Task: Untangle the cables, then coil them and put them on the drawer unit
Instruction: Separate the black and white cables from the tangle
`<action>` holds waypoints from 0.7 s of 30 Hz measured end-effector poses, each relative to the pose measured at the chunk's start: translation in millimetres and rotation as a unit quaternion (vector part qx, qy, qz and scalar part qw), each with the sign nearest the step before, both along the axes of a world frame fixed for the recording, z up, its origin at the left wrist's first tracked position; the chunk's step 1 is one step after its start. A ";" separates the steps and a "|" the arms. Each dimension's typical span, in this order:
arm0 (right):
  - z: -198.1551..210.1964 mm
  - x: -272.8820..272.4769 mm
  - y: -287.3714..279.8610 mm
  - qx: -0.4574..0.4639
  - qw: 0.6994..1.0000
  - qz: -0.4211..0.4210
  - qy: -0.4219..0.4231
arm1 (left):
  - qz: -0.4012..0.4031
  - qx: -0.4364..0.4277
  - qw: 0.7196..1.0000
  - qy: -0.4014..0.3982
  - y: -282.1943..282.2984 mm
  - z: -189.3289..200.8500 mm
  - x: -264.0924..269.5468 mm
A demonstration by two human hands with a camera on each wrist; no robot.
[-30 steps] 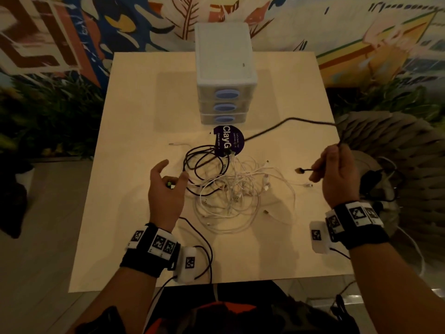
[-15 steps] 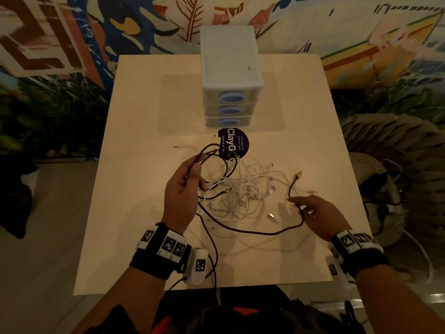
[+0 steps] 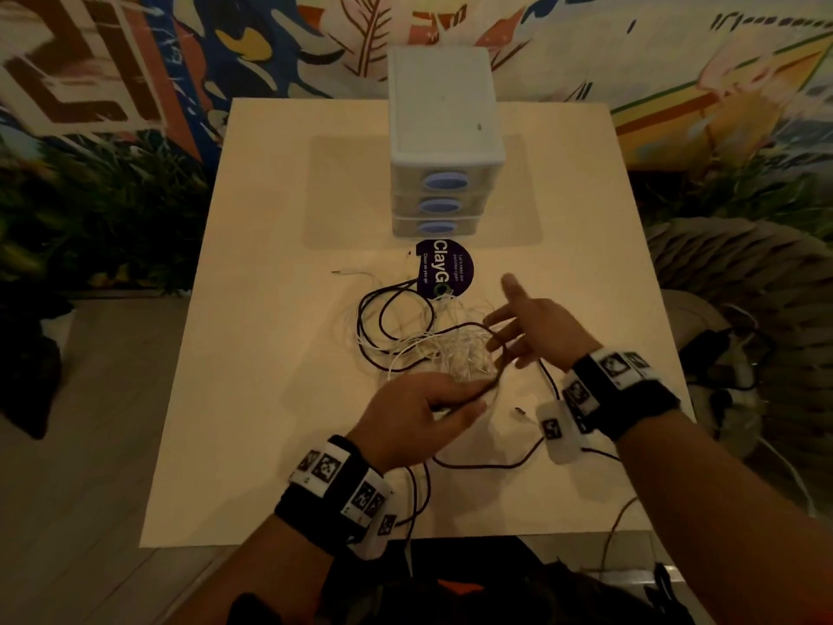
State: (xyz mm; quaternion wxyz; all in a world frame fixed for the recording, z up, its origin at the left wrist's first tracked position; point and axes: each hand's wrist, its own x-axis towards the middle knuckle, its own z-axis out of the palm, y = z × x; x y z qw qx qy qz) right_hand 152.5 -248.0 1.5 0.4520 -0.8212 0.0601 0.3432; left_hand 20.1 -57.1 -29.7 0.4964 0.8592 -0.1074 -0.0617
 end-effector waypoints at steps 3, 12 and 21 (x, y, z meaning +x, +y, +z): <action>-13.3 5.7 17.4 -0.080 0.990 0.110 -0.032 | -0.069 0.107 0.992 -0.017 0.9 -9.0 -2.1; -31.1 -2.2 16.3 -0.032 0.995 0.056 -0.080 | 0.260 0.032 0.960 0.096 51.2 -20.4 19.5; -25.6 -9.6 30.8 -0.017 0.986 0.036 -0.159 | 0.303 0.001 0.926 0.223 72.2 -66.8 53.6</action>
